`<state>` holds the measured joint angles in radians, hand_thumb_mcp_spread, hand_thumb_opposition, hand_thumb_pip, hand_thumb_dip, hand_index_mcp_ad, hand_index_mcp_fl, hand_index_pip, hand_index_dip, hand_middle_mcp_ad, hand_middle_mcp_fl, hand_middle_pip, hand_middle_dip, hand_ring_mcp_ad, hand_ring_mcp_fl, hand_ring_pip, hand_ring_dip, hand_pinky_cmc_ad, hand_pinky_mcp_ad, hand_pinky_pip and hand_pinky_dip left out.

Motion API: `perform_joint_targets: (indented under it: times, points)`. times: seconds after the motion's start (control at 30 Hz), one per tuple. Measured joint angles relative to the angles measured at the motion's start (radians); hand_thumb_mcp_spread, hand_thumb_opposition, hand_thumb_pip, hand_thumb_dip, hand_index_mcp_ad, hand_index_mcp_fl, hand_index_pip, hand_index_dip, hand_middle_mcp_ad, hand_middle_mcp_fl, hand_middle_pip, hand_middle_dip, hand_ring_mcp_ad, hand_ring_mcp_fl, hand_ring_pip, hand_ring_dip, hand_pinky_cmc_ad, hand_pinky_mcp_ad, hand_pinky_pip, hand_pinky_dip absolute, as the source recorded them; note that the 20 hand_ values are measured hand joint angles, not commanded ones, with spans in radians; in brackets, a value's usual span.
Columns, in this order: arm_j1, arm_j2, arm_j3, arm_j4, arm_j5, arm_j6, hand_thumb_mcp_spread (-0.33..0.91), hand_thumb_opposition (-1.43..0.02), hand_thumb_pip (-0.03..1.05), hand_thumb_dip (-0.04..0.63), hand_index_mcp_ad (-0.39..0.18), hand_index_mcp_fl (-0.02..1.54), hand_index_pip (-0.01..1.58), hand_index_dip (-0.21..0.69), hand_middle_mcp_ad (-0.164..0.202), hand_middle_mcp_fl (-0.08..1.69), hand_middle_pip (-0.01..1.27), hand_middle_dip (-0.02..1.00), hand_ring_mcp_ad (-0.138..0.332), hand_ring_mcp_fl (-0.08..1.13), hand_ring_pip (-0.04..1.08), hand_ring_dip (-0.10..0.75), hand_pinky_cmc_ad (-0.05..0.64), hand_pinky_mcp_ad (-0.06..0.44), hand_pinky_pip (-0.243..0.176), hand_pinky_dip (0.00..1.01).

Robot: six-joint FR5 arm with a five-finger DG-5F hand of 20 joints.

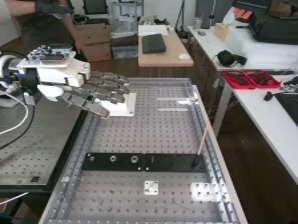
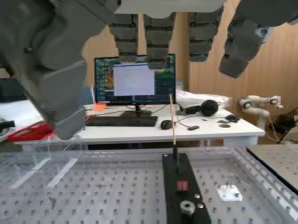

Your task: Grab the smaller nut and place it in the white container

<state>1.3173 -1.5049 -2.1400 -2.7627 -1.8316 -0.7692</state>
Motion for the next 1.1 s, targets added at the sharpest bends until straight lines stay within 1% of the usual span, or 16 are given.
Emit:
perform_joint_targets:
  times: [0.1, 0.17, 0.2, 0.37, 0.43, 0.57, 0.63, 0.8, 0.9, 0.97, 1.1]
  points:
    - [-0.014, -0.016, -0.007, 0.015, -0.015, 0.000, 0.28, -0.79, 0.73, 0.159, -0.058, 0.04, 0.22, 0.209, 0.042, 0.05, 0.14, 0.20, 0.202, 0.00, 0.10, 0.079, 0.442, 0.328, -0.089, 0.21]
    - [-0.019, -0.022, -0.011, 0.023, -0.022, 0.000, 0.28, -0.82, 0.81, 0.162, -0.058, 0.04, 0.29, 0.209, 0.042, 0.05, 0.14, 0.20, 0.204, 0.00, 0.11, 0.079, 0.442, 0.330, -0.089, 0.20]
    - [-0.024, -0.028, -0.014, 0.030, -0.026, 0.000, 0.29, -0.82, 0.83, 0.175, -0.058, 0.04, 0.32, 0.209, 0.042, 0.05, 0.14, 0.20, 0.204, 0.00, 0.10, 0.079, 0.443, 0.328, -0.089, 0.20]
    - [-0.041, -0.055, -0.027, 0.061, -0.040, -0.005, 0.29, -0.83, 0.83, 0.222, -0.073, 0.04, 0.52, 0.215, 0.045, 0.05, 0.14, 0.20, 0.204, 0.00, 0.10, 0.079, 0.436, 0.328, -0.089, 0.19]
    - [-0.048, -0.064, -0.033, 0.074, -0.044, -0.008, 0.31, -0.85, 0.83, 0.237, -0.073, 0.04, 0.61, 0.215, 0.045, 0.05, 0.14, 0.20, 0.202, 0.00, 0.10, 0.079, 0.436, 0.328, -0.089, 0.19]
    - [-0.058, -0.081, -0.040, 0.085, -0.050, -0.015, 0.31, -0.85, 0.83, 0.241, -0.070, 0.03, 0.79, 0.211, 0.045, 0.05, 0.14, 0.21, 0.206, 0.00, 0.10, 0.075, 0.435, 0.328, -0.089, 0.19]
    - [-0.063, -0.090, -0.044, 0.090, -0.050, -0.027, 0.31, -0.85, 0.83, 0.241, -0.070, 0.02, 0.86, 0.211, 0.045, 0.05, 0.14, 0.21, 0.199, 0.00, 0.10, 0.079, 0.435, 0.330, -0.089, 0.19]
    - [-0.069, -0.104, -0.054, 0.106, -0.052, -0.039, 0.31, -0.85, 0.83, 0.239, -0.070, 0.01, 1.00, 0.211, 0.045, 0.05, 0.14, 0.21, 0.194, 0.00, 0.10, 0.075, 0.431, 0.330, -0.089, 0.19]
    - [-0.075, -0.114, -0.061, 0.120, -0.056, -0.046, 0.31, -0.85, 0.81, 0.239, -0.073, 0.00, 1.09, 0.215, 0.045, 0.05, 0.14, 0.21, 0.194, 0.00, 0.10, 0.079, 0.431, 0.330, -0.089, 0.19]
    - [-0.079, -0.120, -0.065, 0.126, -0.058, -0.049, 0.31, -0.85, 0.81, 0.239, -0.070, 0.00, 1.19, 0.211, 0.042, 0.05, 0.14, 0.21, 0.194, 0.00, 0.10, 0.079, 0.431, 0.330, -0.089, 0.18]
    - [-0.087, -0.133, -0.070, 0.138, -0.061, -0.056, 0.31, -0.84, 0.81, 0.239, -0.070, 0.01, 1.28, 0.215, 0.042, 0.05, 0.14, 0.21, 0.194, 0.00, 0.10, 0.079, 0.431, 0.328, -0.089, 0.18]
